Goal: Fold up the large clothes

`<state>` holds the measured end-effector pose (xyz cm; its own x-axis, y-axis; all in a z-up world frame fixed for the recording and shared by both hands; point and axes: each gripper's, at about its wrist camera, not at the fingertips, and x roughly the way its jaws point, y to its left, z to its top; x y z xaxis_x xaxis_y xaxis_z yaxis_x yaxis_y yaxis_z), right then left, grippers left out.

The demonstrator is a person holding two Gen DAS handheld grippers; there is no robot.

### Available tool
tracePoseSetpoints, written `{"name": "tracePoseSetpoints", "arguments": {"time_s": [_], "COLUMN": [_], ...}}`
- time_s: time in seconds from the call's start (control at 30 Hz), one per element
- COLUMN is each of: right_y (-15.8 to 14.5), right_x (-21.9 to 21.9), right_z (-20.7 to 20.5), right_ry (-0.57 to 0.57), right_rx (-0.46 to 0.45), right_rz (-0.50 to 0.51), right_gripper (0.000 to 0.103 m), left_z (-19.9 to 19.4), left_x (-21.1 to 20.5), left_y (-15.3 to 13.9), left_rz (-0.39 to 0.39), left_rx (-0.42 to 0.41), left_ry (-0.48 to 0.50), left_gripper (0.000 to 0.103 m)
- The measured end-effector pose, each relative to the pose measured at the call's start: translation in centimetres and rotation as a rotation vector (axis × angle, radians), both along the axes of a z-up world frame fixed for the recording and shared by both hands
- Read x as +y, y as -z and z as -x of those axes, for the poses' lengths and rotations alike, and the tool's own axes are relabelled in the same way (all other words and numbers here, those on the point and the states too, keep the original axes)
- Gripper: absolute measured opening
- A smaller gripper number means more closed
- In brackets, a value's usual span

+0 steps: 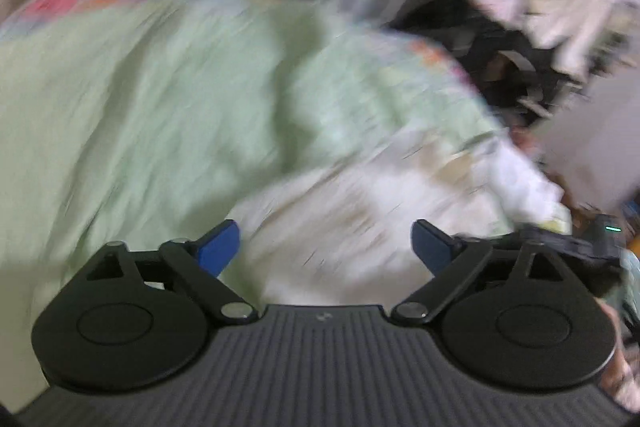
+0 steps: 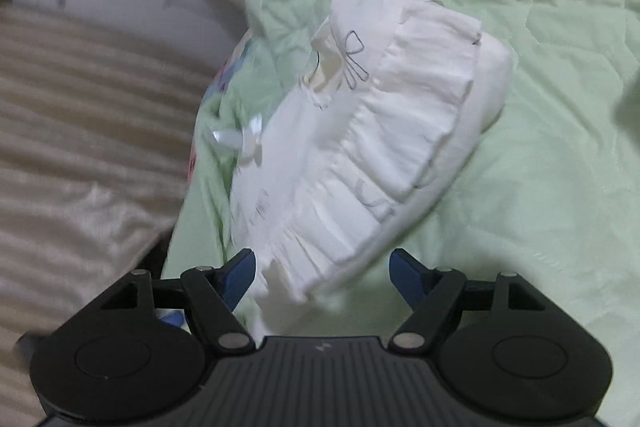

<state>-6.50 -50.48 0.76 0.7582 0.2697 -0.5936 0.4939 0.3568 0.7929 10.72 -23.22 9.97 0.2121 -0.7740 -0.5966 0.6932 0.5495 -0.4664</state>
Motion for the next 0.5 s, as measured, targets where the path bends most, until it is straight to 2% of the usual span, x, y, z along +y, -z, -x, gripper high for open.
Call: {"name": "tracePoseSetpoints", "arguments": {"time_s": [0.03, 0.07, 0.1, 0.17, 0.23, 0.3, 0.37, 0.4, 0.43, 0.47, 0.5], "right_y": [0.4, 0.9, 1.3, 2.3, 3.3, 3.3, 3.5, 3.9, 4.4, 4.5, 4.4], "right_x": [0.3, 0.7, 1.0, 1.4, 1.7, 1.9, 1.9, 1.8, 1.6, 1.4, 1.2], "right_z": [-0.3, -0.5, -0.8, -0.8, -0.5, -0.7, -1.5, -2.0, -2.4, -2.5, -2.5], "right_ry": [0.026, 0.051, 0.076, 0.164, 0.272, 0.312, 0.296, 0.283, 0.272, 0.265, 0.251], "right_rx": [0.006, 0.013, 0.020, 0.051, 0.027, -0.020, -0.038, -0.049, -0.063, -0.073, -0.092], "right_rz": [-0.020, -0.037, -0.054, -0.047, -0.023, 0.041, 0.098, 0.111, 0.111, 0.107, 0.105], "right_gripper": [0.077, 0.076, 0.076, 0.076, 0.073, 0.073, 0.069, 0.062, 0.039, 0.022, 0.018], "left_z": [-0.5, -2.5, -4.4, -7.0, -8.9, -10.4, -11.0, -11.3, -11.3, -11.1, -11.0], "left_x": [-0.6, -2.1, -3.8, -6.4, -8.7, -10.6, -12.3, -12.8, -13.2, -13.6, -13.6], "left_y": [0.2, 1.2, 2.5, 4.4, 6.5, 8.5, 10.2, 10.8, 11.4, 12.1, 12.3], "left_rz": [0.025, 0.082, 0.089, 0.013, -0.070, -0.132, -0.180, -0.194, -0.198, -0.190, -0.170], "left_rx": [0.022, 0.093, 0.149, 0.145, 0.144, 0.174, 0.199, 0.198, 0.200, 0.209, 0.218], "left_ry": [0.037, 0.128, 0.169, 0.164, 0.187, 0.215, 0.240, 0.246, 0.247, 0.254, 0.260], "left_gripper": [0.101, 0.101, 0.101, 0.101, 0.101, 0.099, 0.098, 0.097, 0.091, 0.086, 0.079]}}
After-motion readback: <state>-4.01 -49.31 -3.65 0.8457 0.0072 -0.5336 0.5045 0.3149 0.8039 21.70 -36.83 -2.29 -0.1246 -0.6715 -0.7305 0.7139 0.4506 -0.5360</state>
